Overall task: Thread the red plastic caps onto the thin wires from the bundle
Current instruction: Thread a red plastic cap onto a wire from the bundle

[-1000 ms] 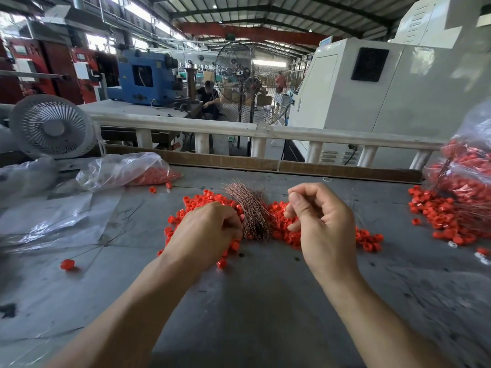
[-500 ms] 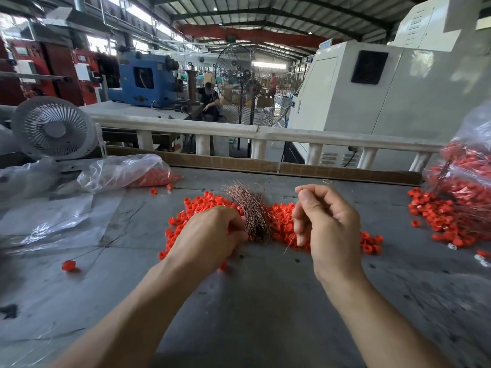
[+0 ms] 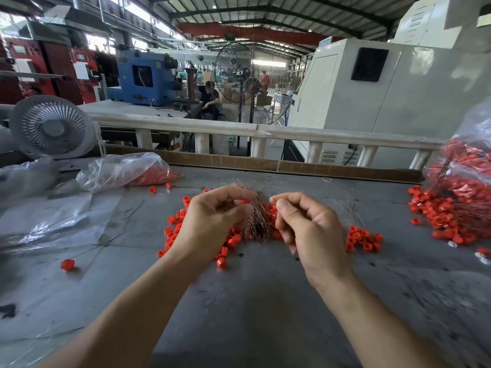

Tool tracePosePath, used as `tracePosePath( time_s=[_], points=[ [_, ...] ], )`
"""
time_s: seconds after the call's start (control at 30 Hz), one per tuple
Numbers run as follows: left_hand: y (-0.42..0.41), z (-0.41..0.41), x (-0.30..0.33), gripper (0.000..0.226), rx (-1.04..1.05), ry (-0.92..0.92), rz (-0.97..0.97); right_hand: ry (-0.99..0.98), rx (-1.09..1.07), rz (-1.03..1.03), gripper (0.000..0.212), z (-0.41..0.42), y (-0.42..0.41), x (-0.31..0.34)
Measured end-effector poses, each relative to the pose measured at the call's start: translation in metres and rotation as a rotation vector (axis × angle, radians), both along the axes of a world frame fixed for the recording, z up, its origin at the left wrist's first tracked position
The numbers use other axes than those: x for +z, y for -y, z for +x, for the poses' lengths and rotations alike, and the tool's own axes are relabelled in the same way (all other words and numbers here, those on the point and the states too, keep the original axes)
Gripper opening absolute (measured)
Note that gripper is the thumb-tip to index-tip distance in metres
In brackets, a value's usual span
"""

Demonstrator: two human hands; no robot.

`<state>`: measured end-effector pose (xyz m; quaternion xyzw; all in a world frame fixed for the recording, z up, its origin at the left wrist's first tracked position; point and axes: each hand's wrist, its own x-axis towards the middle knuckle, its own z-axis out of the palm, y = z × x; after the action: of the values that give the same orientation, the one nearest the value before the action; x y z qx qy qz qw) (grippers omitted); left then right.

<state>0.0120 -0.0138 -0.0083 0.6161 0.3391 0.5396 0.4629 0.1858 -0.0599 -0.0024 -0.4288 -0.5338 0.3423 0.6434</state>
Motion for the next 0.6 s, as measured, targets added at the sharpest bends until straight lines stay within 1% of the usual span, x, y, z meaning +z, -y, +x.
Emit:
tracePosePath(
  time_s=[0.1, 0.17, 0.33, 0.53, 0.6],
  points=[
    [0.0021, 0.0024, 0.0008, 0.030, -0.010, 0.046, 0.010, 0.039, -0.015, 0.021, 0.017, -0.0004, -0.0005, -0.0014],
    [0.0036, 0.0042, 0.0015, 0.030, -0.009, 0.074, 0.003, 0.061, -0.013, 0.029, 0.016, -0.0005, -0.0006, -0.0027],
    [0.0054, 0.0048, 0.0036, 0.026, -0.007, 0.068, 0.006, 0.127, -0.017, 0.078, 0.008, -0.0003, -0.0020, -0.0051],
    [0.0068, 0.0054, 0.0047, 0.035, -0.066, 0.078, 0.023, 0.184, -0.039, 0.118, 0.007, -0.0015, -0.0027, -0.0065],
    [0.0080, 0.0061, 0.0047, 0.036, -0.085, 0.075, 0.030, 0.200, -0.044, 0.122, 0.010, -0.0014, -0.0022, -0.0062]
  ],
)
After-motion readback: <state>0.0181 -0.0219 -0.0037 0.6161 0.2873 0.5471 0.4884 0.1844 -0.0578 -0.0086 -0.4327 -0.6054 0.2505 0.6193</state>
